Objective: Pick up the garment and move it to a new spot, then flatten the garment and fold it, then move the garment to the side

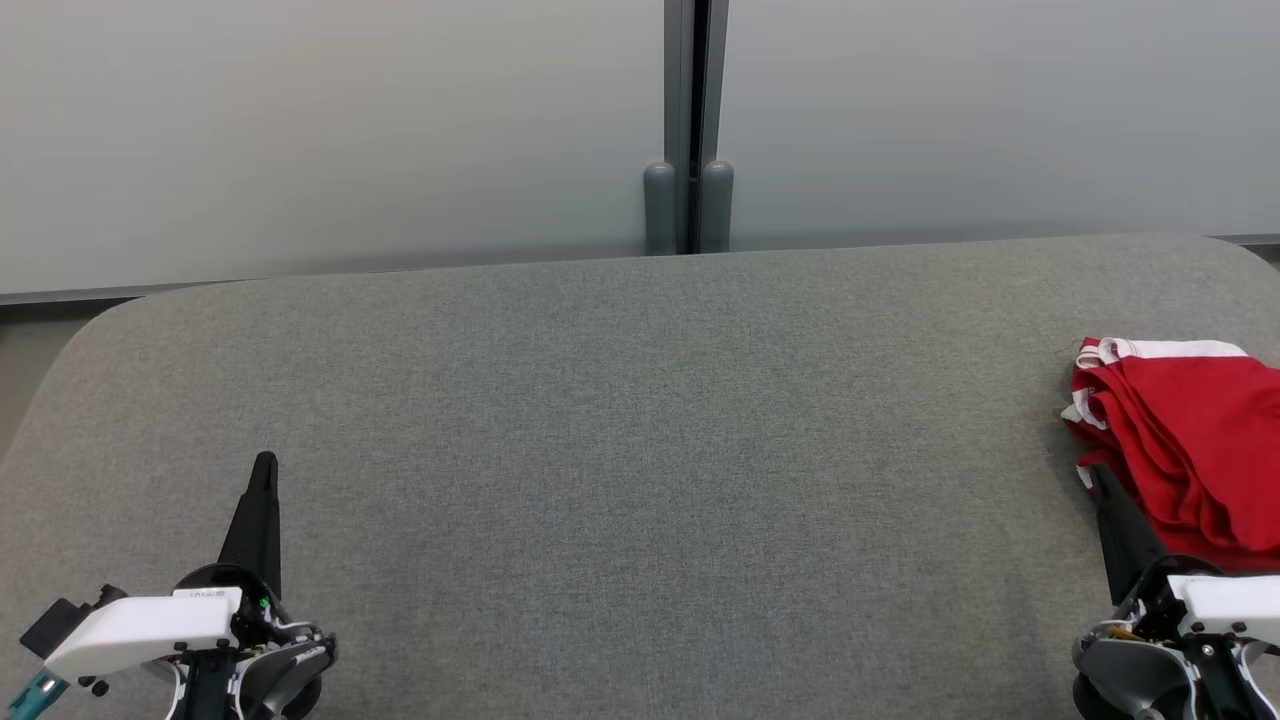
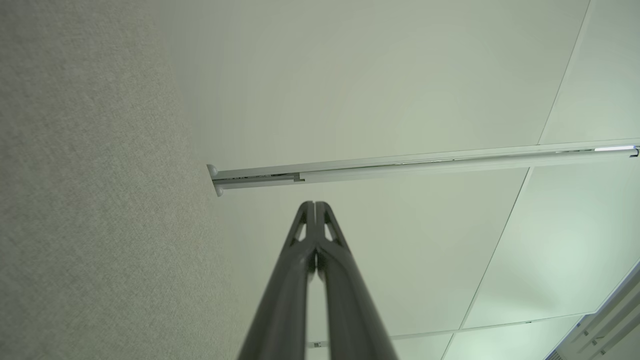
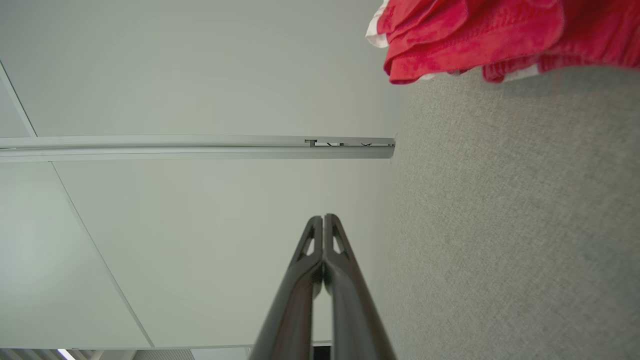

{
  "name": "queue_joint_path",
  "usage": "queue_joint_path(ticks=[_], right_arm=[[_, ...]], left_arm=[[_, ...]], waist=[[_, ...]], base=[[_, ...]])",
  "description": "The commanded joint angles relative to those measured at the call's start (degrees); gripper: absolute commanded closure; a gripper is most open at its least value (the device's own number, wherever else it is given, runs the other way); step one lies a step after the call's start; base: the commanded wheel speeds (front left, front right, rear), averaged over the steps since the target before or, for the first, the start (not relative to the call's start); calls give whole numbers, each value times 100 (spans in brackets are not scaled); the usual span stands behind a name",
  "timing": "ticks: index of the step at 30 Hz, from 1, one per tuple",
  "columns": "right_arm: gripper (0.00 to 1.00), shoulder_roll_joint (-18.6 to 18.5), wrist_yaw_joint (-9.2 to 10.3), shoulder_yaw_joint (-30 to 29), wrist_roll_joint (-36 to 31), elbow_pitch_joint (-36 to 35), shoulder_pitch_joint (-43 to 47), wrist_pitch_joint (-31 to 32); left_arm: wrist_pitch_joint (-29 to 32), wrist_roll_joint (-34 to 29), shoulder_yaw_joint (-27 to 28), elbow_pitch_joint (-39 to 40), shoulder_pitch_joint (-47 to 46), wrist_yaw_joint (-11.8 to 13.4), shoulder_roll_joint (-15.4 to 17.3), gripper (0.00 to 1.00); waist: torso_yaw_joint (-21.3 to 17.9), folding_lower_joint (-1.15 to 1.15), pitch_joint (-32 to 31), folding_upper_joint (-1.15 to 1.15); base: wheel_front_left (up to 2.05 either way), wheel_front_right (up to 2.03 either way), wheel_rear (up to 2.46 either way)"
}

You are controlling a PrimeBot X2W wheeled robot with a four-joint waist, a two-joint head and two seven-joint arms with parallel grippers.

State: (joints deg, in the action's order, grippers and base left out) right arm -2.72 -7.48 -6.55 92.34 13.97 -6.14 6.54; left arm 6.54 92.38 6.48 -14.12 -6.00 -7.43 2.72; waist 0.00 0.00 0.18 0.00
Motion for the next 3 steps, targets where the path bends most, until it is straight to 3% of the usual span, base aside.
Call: queue_joint_path(ticks=[1,3], right_arm=[[100,-22,-2,-10,13,14,-25,20],[100,-22,-2,-10,13,14,-25,20]], left_arm=[[21,6,23,16,-55,-12,30,100],[20,6,23,16,-55,-12,30,100]], waist=[[0,0,0,0],[0,0,0,0]], base=[[0,0,0],[0,0,0]])
